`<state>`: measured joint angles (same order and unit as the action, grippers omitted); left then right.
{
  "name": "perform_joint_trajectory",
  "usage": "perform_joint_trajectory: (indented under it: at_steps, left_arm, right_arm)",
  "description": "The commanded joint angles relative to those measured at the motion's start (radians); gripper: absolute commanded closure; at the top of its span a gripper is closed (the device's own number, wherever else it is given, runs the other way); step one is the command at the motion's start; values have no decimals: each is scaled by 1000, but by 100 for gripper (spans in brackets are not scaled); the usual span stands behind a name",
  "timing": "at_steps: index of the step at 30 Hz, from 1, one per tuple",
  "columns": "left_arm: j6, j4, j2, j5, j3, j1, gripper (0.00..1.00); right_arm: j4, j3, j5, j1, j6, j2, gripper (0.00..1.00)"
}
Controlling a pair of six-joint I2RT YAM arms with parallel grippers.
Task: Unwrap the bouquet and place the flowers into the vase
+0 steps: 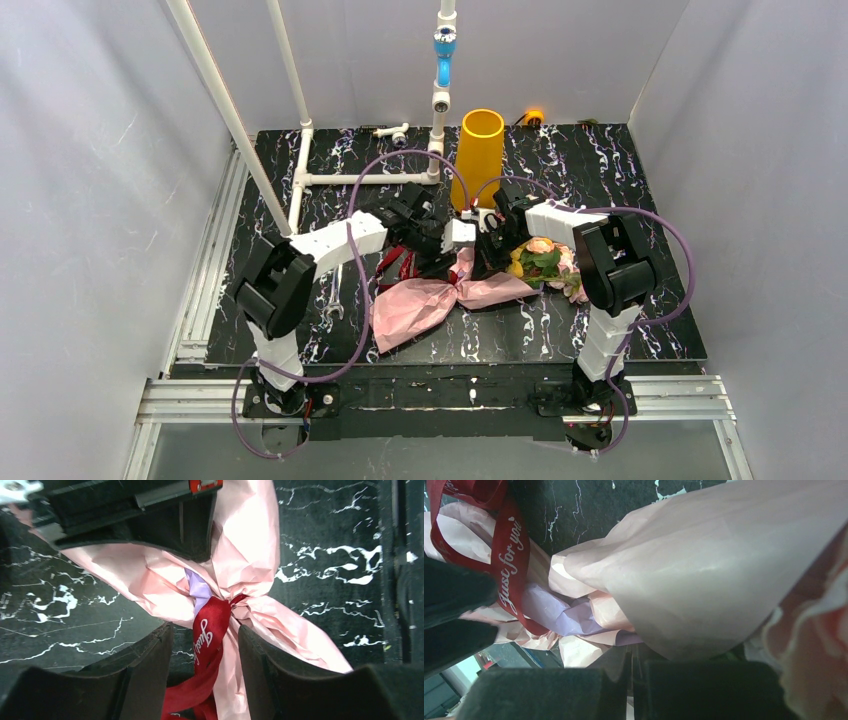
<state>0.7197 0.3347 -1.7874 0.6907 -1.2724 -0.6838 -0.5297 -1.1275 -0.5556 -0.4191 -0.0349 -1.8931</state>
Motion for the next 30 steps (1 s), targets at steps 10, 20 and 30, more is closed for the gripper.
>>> perform_joint_trajectory:
  at_steps: [10,20,30]
  left_arm:
    - [-11,10,-47,-9,-82,-29,100]
    - [-394,-204,-29,-134,-51,83,100]
    - [21,-208,188,23,113,2,73]
  right_arm:
    - [-47,93,212,-24,52,-132,99]
    - [-44,98,223,-24,49,-141,99]
    - [-39,95,207,-24,44,-143,99]
